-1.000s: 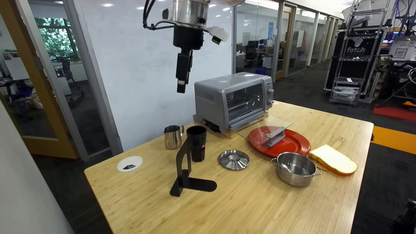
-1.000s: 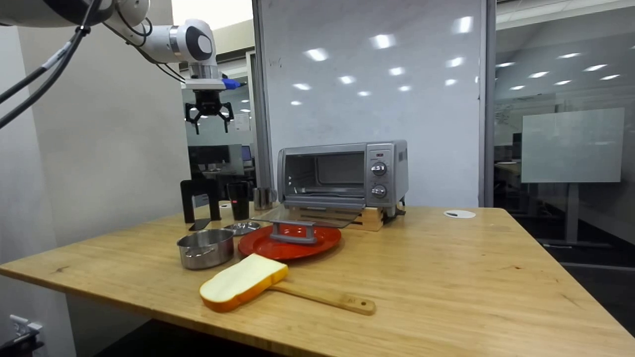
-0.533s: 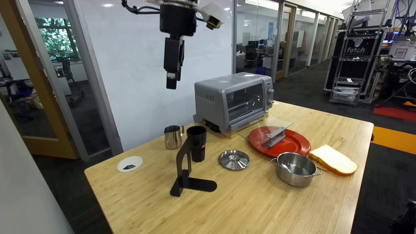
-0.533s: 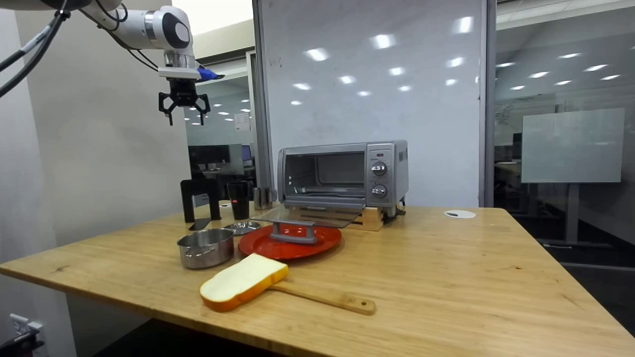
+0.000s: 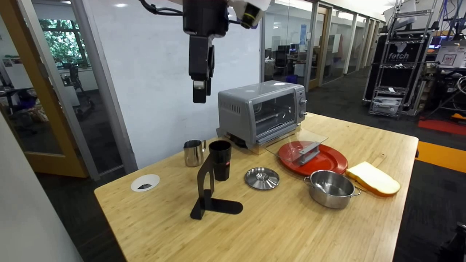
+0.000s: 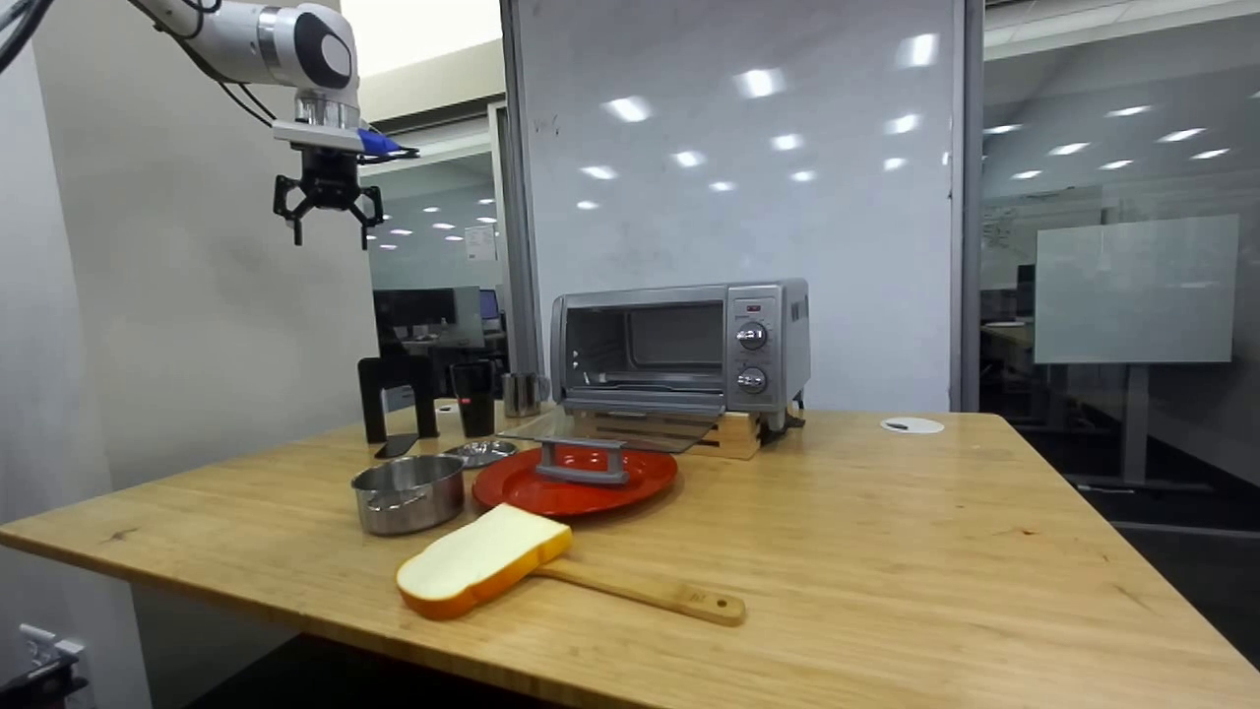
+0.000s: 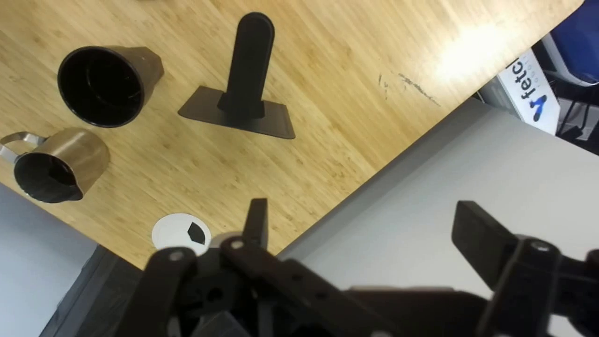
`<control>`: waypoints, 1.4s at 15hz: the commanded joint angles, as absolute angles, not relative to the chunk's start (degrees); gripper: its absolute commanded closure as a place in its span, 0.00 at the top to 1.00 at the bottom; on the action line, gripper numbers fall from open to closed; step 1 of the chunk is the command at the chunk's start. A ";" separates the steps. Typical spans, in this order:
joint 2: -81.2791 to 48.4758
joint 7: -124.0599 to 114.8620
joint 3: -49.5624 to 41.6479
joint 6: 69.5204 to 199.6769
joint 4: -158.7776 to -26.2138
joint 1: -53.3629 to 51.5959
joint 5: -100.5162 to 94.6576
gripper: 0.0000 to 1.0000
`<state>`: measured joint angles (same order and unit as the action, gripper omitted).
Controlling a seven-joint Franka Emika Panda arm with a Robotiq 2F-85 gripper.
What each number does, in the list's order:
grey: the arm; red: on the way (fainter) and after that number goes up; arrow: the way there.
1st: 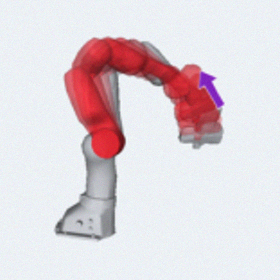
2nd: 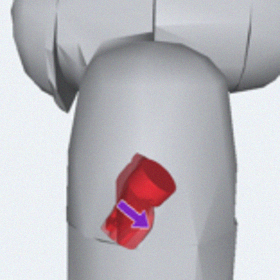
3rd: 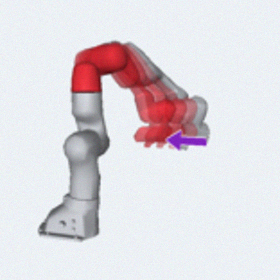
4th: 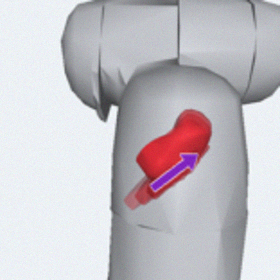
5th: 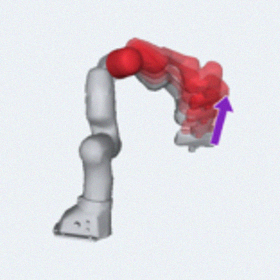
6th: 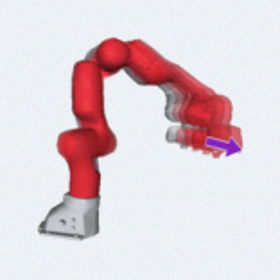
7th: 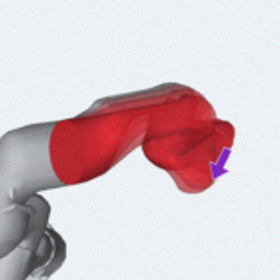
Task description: Move the cup from the right to the left side of the table
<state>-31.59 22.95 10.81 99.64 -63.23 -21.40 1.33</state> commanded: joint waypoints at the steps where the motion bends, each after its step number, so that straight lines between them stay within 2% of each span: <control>1: -25.80 22.61 11.32 100.85 -72.07 -20.57 3.17 1.00; 7: -22.05 24.21 11.22 101.15 -78.85 -20.35 4.74 1.00; 8: -25.23 22.98 10.89 99.71 -73.79 -21.35 3.60 1.00; 15: -24.18 23.03 10.89 99.81 -75.78 -21.26 3.75 1.00; 21: -17.19 18.84 13.14 104.61 -85.61 -24.61 4.07 1.00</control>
